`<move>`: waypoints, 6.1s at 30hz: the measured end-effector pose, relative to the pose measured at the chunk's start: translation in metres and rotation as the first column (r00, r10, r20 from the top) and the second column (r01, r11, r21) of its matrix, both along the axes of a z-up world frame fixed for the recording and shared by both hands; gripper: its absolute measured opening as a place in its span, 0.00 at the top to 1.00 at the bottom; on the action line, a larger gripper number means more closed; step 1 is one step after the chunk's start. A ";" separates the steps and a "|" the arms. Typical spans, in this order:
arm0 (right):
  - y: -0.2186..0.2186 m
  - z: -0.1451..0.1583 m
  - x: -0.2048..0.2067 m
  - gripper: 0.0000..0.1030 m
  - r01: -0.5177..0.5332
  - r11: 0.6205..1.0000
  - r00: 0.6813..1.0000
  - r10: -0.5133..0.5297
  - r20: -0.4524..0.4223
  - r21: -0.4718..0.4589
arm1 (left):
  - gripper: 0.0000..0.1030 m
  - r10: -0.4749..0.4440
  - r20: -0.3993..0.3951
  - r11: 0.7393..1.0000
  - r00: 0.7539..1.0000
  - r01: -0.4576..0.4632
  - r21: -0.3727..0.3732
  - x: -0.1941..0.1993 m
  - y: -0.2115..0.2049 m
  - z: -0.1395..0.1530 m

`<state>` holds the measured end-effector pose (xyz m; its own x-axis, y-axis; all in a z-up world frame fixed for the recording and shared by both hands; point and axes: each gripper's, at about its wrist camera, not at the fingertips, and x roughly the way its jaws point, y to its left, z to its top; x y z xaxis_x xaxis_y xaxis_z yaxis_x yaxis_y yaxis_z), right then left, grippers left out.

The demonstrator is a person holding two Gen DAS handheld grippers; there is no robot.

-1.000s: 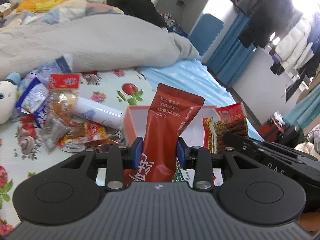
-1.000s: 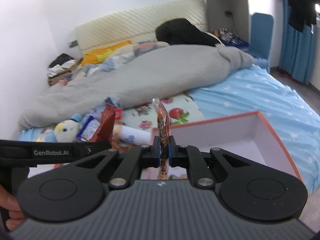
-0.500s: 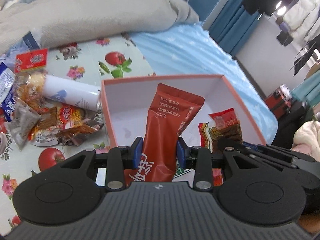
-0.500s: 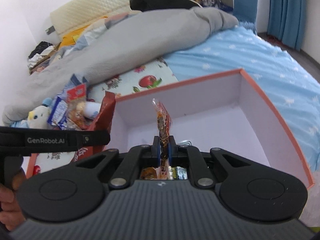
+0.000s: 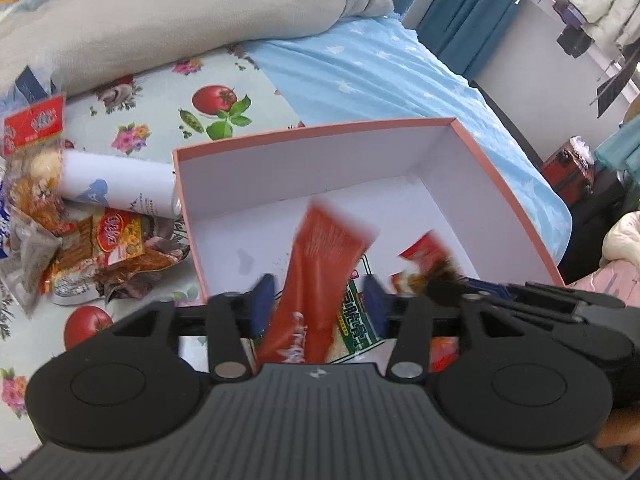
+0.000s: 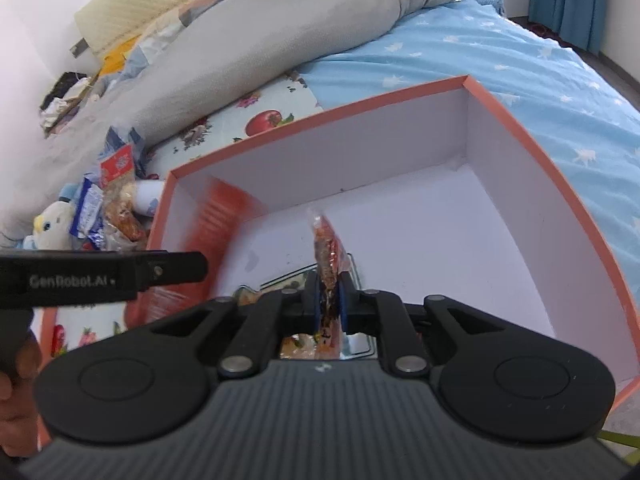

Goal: Organize snacks
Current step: 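Carry both packets over the box and open both tools to drop them, then withdraw both open tools from the box back toward the snack pile, then lower the left tool onto the clear candy packets while the right tool approaches the shrimp snack bag, then grasp the clear candy packets with the left tool while the right tool grasps the white shrimp snack bag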

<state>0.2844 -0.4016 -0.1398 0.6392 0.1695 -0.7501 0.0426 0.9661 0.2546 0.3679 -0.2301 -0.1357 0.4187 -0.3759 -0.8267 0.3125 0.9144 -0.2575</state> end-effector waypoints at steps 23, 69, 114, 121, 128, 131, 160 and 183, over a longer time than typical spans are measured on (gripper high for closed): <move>0.044 0.100 -0.095 0.51 -0.037 0.999 0.960 0.046 0.277 -0.037 | 0.35 0.110 0.223 0.988 0.969 -0.082 -0.130 -0.116 0.076 0.114; 0.183 0.083 -0.191 0.51 -0.368 0.925 0.885 0.380 0.271 -0.095 | 0.35 0.480 0.252 0.873 0.840 -0.428 -0.236 -0.296 0.260 0.090; 0.233 -0.038 0.028 0.52 -0.169 0.978 0.985 0.172 0.013 -0.124 | 0.35 0.427 -0.022 0.880 0.904 -0.421 -0.221 -0.020 0.313 -0.078; 0.237 -0.071 0.071 0.53 -0.092 0.989 0.995 0.087 -0.050 -0.118 | 0.35 0.417 -0.058 0.884 0.907 -0.419 -0.205 0.030 0.316 -0.110; 0.233 -0.079 0.098 0.65 -0.060 0.990 0.994 0.048 -0.094 -0.130 | 0.35 0.384 -0.038 0.916 0.923 -0.386 -0.106 0.055 0.298 -0.123; 0.233 -0.081 0.105 0.73 -0.064 0.988 0.991 0.047 -0.125 -0.138 | 0.37 0.372 -0.030 0.926 0.928 -0.373 -0.053 0.062 0.288 -0.122; 0.235 -0.068 0.014 0.95 -0.137 0.990 0.990 0.136 -0.039 -0.024 | 0.57 0.547 0.042 0.837 0.836 -0.544 -0.065 -0.066 0.305 -0.099; 0.217 -0.068 -0.086 0.95 -0.150 0.989 0.988 0.150 -0.031 0.009 | 0.57 0.625 -0.027 0.780 0.780 -0.626 -0.012 -0.183 0.303 -0.087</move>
<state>0.1982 -0.1850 -0.2077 0.5820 0.2668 -0.7682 -0.0943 0.9604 0.2621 0.1854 0.0733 -0.2229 0.5505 -0.0534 -0.8332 -0.3318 0.9018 -0.2770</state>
